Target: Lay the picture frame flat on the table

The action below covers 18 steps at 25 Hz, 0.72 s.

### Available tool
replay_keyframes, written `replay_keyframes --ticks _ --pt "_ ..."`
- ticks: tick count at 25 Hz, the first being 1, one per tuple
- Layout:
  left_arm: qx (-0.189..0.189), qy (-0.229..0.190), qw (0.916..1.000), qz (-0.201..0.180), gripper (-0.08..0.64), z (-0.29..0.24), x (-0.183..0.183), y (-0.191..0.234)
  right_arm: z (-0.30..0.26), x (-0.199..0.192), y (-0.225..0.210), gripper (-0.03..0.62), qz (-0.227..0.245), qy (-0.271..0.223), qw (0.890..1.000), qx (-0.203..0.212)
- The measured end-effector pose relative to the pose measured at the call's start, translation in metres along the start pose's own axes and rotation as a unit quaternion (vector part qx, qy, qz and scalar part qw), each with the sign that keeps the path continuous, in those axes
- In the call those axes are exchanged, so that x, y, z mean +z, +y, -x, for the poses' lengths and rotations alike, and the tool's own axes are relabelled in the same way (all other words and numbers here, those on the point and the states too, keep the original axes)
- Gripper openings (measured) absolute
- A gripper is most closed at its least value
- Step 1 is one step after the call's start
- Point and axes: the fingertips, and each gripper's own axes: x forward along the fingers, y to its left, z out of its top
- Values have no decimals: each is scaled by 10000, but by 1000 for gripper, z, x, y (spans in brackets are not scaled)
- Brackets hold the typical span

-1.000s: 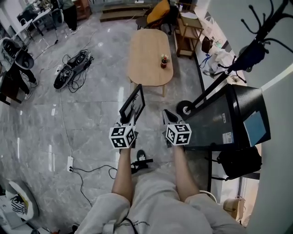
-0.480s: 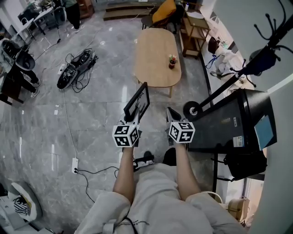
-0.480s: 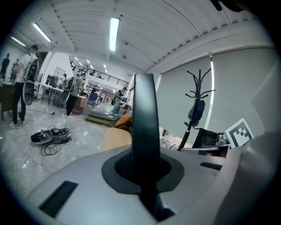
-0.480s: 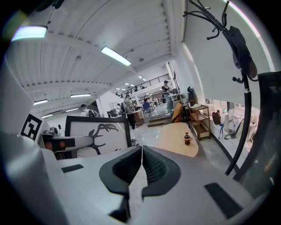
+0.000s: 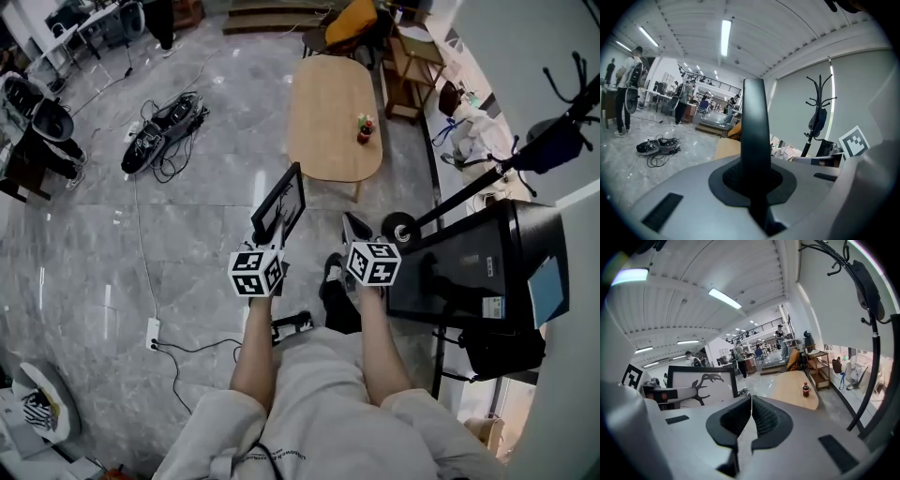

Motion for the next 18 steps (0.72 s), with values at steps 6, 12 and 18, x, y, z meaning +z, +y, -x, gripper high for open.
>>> replay_keyframes --ticks 6,12,18 --pt "113 -80 9998 -143 26 -25 32 15 -52 38 11 35 -63 -117 9994 317" --pt "116 47 9991 -396 26 -77 56 20 -104 89 8 35 230 -188 9973 674" --pt "201 60 9989 -424 26 -123 80 27 -137 125 -29 35 223 -221 9973 670"
